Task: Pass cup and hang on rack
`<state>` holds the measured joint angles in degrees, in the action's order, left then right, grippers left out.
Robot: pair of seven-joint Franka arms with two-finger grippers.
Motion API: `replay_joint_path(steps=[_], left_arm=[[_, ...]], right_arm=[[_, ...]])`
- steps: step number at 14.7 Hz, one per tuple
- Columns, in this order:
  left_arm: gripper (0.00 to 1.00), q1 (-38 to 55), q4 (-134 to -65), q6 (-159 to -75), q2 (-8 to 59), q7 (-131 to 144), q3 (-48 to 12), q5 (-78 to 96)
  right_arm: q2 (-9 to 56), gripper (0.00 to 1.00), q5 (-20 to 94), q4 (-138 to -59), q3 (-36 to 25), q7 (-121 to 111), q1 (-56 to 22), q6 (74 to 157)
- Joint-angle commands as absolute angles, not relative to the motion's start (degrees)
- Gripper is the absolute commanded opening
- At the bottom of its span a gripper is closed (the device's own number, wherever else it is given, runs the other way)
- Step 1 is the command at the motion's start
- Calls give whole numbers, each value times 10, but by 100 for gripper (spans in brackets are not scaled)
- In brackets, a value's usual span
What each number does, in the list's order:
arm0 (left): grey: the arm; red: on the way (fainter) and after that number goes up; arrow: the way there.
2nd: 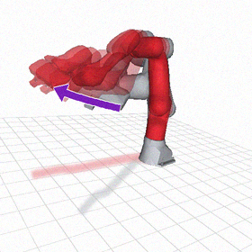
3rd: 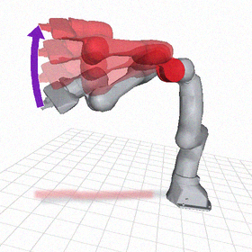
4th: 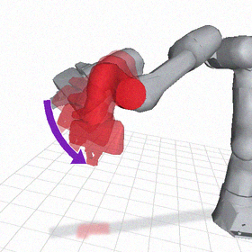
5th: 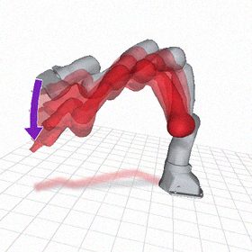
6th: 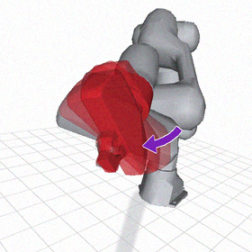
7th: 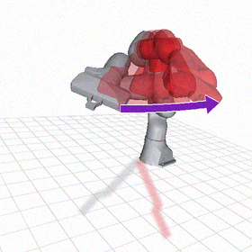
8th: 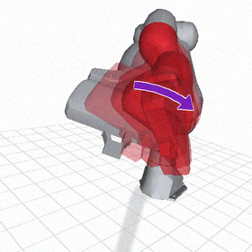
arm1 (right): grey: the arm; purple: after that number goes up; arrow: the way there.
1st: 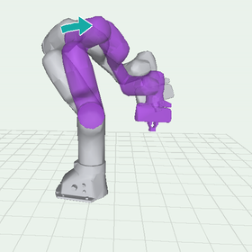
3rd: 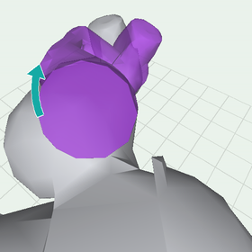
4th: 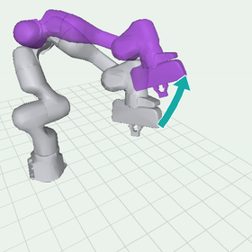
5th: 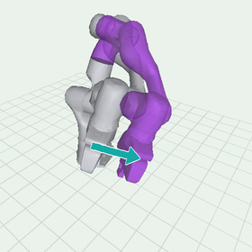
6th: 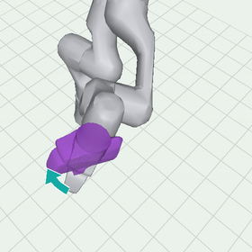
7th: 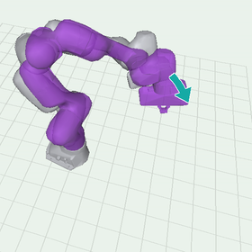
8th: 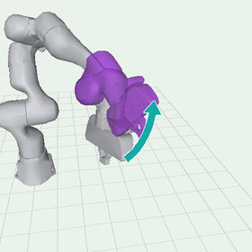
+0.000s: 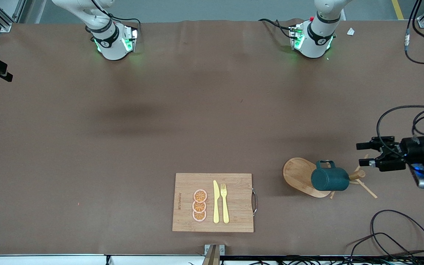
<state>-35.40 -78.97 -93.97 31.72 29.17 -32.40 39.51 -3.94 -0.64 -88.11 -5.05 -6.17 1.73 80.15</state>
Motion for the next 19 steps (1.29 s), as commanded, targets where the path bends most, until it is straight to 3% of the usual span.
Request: replay_joint_path(steps=[1, 7, 19], left_arm=[[100, -353, -808, -919, 241, 310, -324, 334], [100, -356, -792, -902, 175, 198, -472, -36], [100, -356, -766, -890, 146, 163, -469, -55]], right_arm=[[-54, 100, -18, -891, -48, -66, 16, 798], [-54, 100, -14, -886, -49, -64, 16, 795], [-54, 100, -9, -886, -50, -64, 16, 794]])
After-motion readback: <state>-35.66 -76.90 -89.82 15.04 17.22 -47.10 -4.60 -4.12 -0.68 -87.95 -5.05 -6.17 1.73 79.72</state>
